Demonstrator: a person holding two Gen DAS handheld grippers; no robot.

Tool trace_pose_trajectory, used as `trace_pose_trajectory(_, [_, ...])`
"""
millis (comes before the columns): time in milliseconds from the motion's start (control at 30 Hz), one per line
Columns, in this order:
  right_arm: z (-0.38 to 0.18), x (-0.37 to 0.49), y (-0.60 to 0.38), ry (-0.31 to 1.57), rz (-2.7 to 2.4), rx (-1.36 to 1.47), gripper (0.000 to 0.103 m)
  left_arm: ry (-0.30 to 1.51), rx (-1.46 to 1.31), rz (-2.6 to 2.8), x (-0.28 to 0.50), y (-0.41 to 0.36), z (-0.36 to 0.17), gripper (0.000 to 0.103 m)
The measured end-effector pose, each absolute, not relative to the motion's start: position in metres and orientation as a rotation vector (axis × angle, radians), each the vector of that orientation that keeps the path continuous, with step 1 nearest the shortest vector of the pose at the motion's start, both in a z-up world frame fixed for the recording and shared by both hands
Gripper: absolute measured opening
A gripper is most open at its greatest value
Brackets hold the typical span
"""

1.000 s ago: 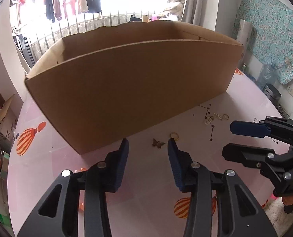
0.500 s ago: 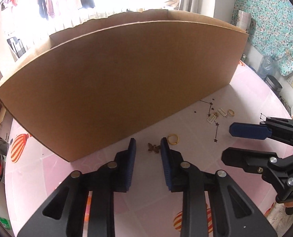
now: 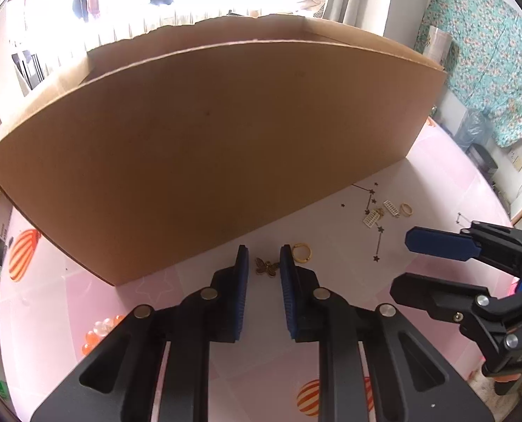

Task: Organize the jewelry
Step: 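Move the left tool to the small bronze butterfly charm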

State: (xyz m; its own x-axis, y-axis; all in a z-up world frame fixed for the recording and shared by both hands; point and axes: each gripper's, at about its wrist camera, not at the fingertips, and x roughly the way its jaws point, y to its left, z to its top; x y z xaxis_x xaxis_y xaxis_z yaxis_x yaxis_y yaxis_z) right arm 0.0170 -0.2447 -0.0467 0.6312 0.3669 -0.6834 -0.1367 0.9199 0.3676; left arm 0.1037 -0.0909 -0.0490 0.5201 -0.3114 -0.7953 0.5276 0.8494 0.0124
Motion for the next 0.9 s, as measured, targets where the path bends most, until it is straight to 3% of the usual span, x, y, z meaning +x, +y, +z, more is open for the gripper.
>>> trace_pose_trajectory(100, [-0.047, 0.014, -0.243, 0.842, 0.288, 0.294, 0.049, 0.879, 0.283, -0.492, 0.103, -0.093, -0.049, 0.017])
trace_pose_trajectory(167, [-0.045, 0.012, -0.243, 0.837, 0.284, 0.294, 0.049, 0.872, 0.284, -0.483, 0.102, -0.091, -0.048, 0.012])
trace_pose_trajectory(567, [-0.021, 0.021, -0.224, 0.775, 0.329, 0.153, 0.049, 0.862, 0.232, -0.453, 0.086, -0.067, -0.052, 0.011])
trace_pose_trajectory(800, [-0.037, 0.059, -0.201, 0.859, 0.373, 0.045, 0.029, 0.859, 0.18, -0.443, 0.085, -0.059, -0.055, 0.006])
trace_pose_trajectory(900, [-0.042, 0.063, -0.192, 0.875, 0.391, -0.009, 0.025, 0.856, 0.18, -0.445, 0.086, -0.059, -0.057, 0.006])
